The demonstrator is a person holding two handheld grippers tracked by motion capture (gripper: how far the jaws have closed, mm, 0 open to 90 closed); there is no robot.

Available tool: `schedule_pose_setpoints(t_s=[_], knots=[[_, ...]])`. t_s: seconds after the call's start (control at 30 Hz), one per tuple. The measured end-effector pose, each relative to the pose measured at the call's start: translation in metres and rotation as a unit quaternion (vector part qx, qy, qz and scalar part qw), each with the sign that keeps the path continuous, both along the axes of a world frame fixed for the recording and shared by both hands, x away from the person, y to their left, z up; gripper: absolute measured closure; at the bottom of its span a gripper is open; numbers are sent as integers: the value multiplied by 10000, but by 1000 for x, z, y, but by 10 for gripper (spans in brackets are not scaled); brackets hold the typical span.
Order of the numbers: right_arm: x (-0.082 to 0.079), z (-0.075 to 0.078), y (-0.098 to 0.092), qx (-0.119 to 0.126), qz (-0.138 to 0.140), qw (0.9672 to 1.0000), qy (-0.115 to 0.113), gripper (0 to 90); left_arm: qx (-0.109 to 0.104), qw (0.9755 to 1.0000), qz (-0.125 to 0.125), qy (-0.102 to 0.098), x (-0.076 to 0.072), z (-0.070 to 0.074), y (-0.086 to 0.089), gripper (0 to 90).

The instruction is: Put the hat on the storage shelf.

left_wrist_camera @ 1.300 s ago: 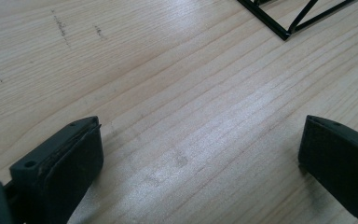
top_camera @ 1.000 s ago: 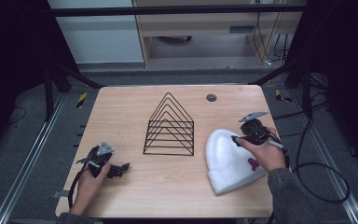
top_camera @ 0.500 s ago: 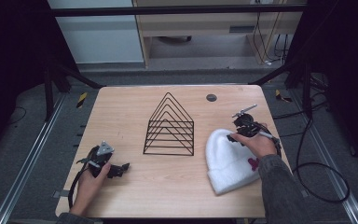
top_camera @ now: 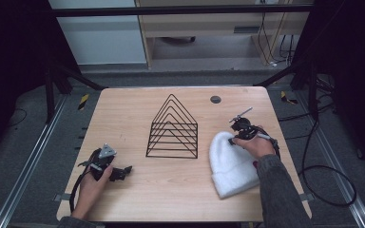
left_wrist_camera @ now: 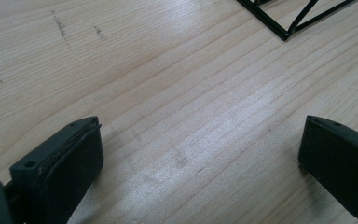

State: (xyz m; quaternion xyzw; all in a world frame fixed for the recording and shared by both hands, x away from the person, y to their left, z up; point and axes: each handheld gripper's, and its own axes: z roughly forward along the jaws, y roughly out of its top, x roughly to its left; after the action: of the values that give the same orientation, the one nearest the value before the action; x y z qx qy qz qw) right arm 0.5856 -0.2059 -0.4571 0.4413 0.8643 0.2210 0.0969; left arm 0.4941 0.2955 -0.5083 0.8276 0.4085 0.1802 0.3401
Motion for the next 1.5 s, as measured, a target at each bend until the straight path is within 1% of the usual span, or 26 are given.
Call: schedule_pose_setpoints(t_s=[0.07,0.13,0.2,0.23,0.27,0.3,0.4,0.43,0.57,0.6,0.7,0.77,1.0,1.07,1.13,1.17,1.2,1.27,1.3,1.33,1.4,1.5], knots=[[-7,9,-3,80,38,9997,-235,818,-1,10000,1,-1,0,0,0,0],[-14,17,-5,200,24,9990,-397,821,3,10000,-1,1,0,0,0,0],[-22,24,-8,258,53,9978,-612,822,3,10000,-1,0,0,0,0,0],[-26,28,-10,290,52,9973,-677,822,2,10000,0,-1,0,0,0,0],[-34,35,-11,351,57,9960,-824,822,4,10000,0,-1,0,0,0,0],[-34,35,-11,351,57,9960,-824,822,7,10000,-3,1,0,0,0,0],[-49,44,-11,399,130,9922,-1171,824,-8,10000,35,-2,1,0,0,0],[-55,48,-11,431,141,9904,-1306,825,-7,10000,49,0,1,0,0,0],[-77,63,-8,540,166,9846,-1653,826,16,10000,83,5,2,0,0,0],[-84,69,-7,589,173,9825,-1761,827,14,10000,91,4,2,0,0,0],[-98,79,-5,661,237,9780,-1965,827,18,10000,94,5,2,0,0,0],[-107,85,-4,733,241,9752,-2074,827,16,10000,96,6,2,0,0,0],[-124,94,-3,877,271,9696,-2268,828,24,10000,63,-18,1,0,0,0],[-129,98,-2,915,280,9686,-2295,828,47,10000,39,-40,1,1,-1,10],[-133,103,-1,948,291,9672,-2338,828,149,9997,-9,-187,-2,5,-2,28],[-135,106,-1,952,315,9667,-2355,829,136,9996,-34,-228,-2,7,-2,29],[-136,109,0,963,317,9665,-2357,829,64,9997,-52,-242,-3,11,-3,30],[-139,115,2,962,349,9654,-2396,829,-142,9992,-87,-370,-6,19,-4,32],[-141,119,3,966,373,9648,-2417,829,-195,9988,-126,-436,-8,23,-5,32],[-142,123,4,992,393,9635,-2455,829,-226,9983,-171,-509,-10,28,-7,32],[-146,130,5,1043,422,9615,-2508,829,-316,9975,-211,-592,-13,36,-9,34],[-148,139,8,1081,451,9583,-2606,829,-429,9968,-239,-639,-14,46,-13,38]])
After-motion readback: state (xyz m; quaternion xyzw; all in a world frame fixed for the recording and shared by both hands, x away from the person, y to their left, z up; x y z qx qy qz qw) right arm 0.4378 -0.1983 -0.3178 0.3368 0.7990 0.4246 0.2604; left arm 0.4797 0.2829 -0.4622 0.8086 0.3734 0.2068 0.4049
